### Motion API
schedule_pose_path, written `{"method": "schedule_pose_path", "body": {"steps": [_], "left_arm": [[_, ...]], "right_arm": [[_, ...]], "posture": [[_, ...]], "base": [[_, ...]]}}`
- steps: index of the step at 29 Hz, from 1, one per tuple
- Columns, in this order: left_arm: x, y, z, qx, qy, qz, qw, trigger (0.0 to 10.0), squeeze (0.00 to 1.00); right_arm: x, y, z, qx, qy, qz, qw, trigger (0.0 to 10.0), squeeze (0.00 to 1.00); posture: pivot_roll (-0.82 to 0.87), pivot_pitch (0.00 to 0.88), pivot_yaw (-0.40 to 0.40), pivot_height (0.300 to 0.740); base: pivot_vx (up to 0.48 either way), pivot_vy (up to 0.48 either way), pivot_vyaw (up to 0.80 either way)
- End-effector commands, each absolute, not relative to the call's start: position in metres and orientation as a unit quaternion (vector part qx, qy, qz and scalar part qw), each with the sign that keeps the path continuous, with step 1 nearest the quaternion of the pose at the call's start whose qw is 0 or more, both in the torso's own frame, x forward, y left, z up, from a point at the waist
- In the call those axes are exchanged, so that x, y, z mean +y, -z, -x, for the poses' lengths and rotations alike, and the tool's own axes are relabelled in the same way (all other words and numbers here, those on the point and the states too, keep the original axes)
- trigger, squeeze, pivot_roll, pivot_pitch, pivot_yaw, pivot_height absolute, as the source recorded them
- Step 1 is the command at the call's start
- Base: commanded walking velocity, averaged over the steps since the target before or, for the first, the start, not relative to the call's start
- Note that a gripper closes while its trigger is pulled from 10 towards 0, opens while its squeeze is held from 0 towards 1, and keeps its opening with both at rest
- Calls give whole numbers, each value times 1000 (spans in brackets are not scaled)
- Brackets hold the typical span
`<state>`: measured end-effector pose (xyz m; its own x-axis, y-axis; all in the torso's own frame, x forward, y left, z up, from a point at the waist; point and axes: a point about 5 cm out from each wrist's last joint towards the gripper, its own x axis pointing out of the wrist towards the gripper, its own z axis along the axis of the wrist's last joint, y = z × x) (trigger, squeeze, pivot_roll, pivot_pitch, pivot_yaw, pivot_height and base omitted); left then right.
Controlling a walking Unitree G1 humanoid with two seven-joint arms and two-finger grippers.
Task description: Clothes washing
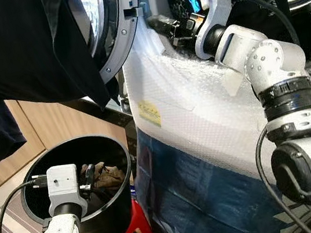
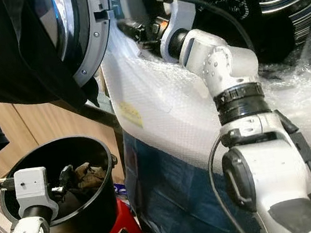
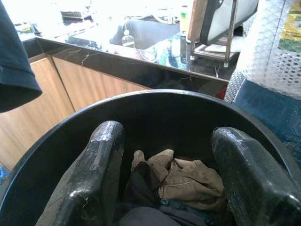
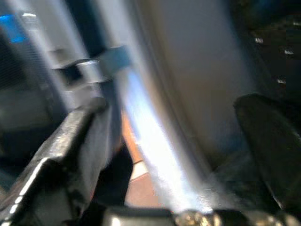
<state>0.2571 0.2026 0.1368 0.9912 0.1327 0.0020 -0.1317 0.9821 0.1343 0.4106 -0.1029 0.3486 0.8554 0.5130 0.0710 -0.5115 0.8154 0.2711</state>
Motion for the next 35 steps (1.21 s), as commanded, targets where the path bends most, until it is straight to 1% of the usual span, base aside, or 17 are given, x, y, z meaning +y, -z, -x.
{"method": "schedule_pose_path", "body": {"steps": [1, 5, 7, 9, 10, 11, 12, 15, 23, 25, 26, 30, 31, 32, 33, 34, 35], "left_arm": [[200, -139, -259, -1, -62, -64, 996, 10000, 0], [200, -140, -259, -2, -64, -64, 996, 10000, 0], [200, -140, -259, -2, -64, -64, 996, 10000, 0], [201, -140, -258, -1, -66, -64, 996, 10000, 0], [201, -140, -258, -1, -66, -64, 996, 10000, 0], [202, -139, -258, -1, -66, -64, 996, 10000, 0], [202, -139, -258, -1, -66, -64, 996, 10000, 0], [200, -140, -260, -4, -67, -61, 996, 10000, 0], [198, -139, -261, -4, -66, -58, 996, 10000, 0], [198, -140, -261, -5, -67, -56, 996, 10000, 0], [197, -139, -262, -4, -66, -55, 996, 10000, 0], [195, -138, -263, -2, -62, -54, 997, 10000, 0], [194, -137, -264, -2, -60, -53, 997, 10000, 0], [194, -137, -264, -2, -60, -53, 997, 10000, 0], [192, -137, -264, -2, -59, -52, 997, 10000, 0], [192, -137, -264, -2, -59, -52, 997, 10000, 0], [192, -137, -265, -2, -58, -51, 997, 10000, 0]], "right_arm": [[-121, -347, -417, 5, -209, -136, 968, 10000, 0], [-141, -339, -424, 15, -137, -134, 981, 10000, 0], [-141, -339, -424, 15, -137, -134, 981, 10000, 0], [-155, -339, -426, 9, -102, -131, 986, 10000, 0], [-155, -339, -426, 9, -102, -131, 986, 10000, 0], [-165, -343, -426, -1, -74, -122, 990, 10000, 0], [-165, -343, -426, -1, -74, -122, 990, 10000, 0], [-189, -356, -424, -28, 0, -120, 992, 10000, 0], [-202, -365, -422, -41, 62, -104, 992, 10000, 0], [-208, -362, -422, -37, 89, -98, 991, 10000, 0], [-220, -358, -420, -36, 129, -78, 988, 10000, 0], [-231, -353, -418, -31, 163, -79, 983, 10000, 0], [-243, -349, -415, -28, 194, -83, 977, 10000, 0], [-243, -349, -415, -28, 194, -83, 977, 10000, 0], [-256, -346, -412, -29, 231, -75, 970, 10000, 0], [-256, -346, -412, -29, 231, -75, 970, 10000, 0], [-270, -343, -407, -28, 271, -72, 960, 10000, 0]], "posture": [[314, 17, -59, 740], [314, 20, -65, 740], [314, 20, -65, 740], [308, 18, -63, 740], [308, 18, -63, 740], [307, 17, -64, 740], [307, 17, -64, 740], [307, 17, -69, 740], [300, 26, -74, 740], [302, 29, -74, 740], [305, 24, -77, 740], [302, 19, -78, 740], [304, 13, -79, 740], [304, 13, -79, 740], [307, 12, -81, 740], [307, 12, -81, 740], [309, 9, -85, 740]], "base": [[0, 0, 0], [0, 0, 0], [0, 0, 0], [0, 0, 0], [0, 0, 0], [0, 0, 0], [0, 0, 0], [0, 0, 0], [0, 0, 0], [0, 0, 0], [0, 0, 0], [0, 0, 0], [0, 0, 0], [0, 0, 0], [0, 0, 0], [0, 0, 0], [0, 0, 0]]}}
